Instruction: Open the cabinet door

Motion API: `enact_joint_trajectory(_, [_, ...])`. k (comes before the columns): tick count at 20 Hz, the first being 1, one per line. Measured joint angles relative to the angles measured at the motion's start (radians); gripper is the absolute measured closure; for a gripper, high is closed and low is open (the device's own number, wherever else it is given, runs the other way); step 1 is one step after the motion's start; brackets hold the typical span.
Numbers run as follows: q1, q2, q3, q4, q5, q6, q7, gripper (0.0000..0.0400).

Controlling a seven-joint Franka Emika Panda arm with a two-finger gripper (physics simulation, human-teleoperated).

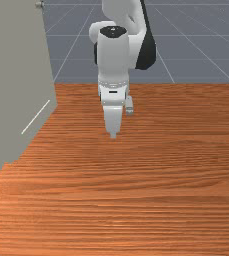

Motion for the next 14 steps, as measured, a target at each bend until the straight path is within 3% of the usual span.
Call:
enact_joint_trajectory(1, [0.004, -0.001, -0.010, -0.005, -0.017, -0.012, 0.008, 0.0151])
enact_joint_trajectory(3, [0.001, -0.004, -0.029, -0.018, -0.025, -0.031, 0.044, 0.0056])
enact_joint_trajectory(5, [-0.001, -0.007, -0.036, -0.021, -0.028, -0.038, 0.057, 0.0020])
enact_joint_trajectory(6, [0.016, -0.102, -0.057, -0.103, -0.016, -0.136, 0.278, 0.0167])
enact_joint_trajectory(7, [0.029, -0.194, -0.073, -0.130, 0.011, -0.218, 0.491, 0.0257])
enact_joint_trajectory(8, [0.036, -0.254, -0.086, -0.140, 0.041, -0.268, 0.701, 0.0312])
enact_joint_trajectory(11, [0.035, -0.320, -0.116, -0.168, 0.132, -0.317, 1.223, 0.0380])
enact_joint_trajectory(14, [0.027, -0.339, -0.123, -0.185, 0.166, -0.330, 1.359, 0.0395])
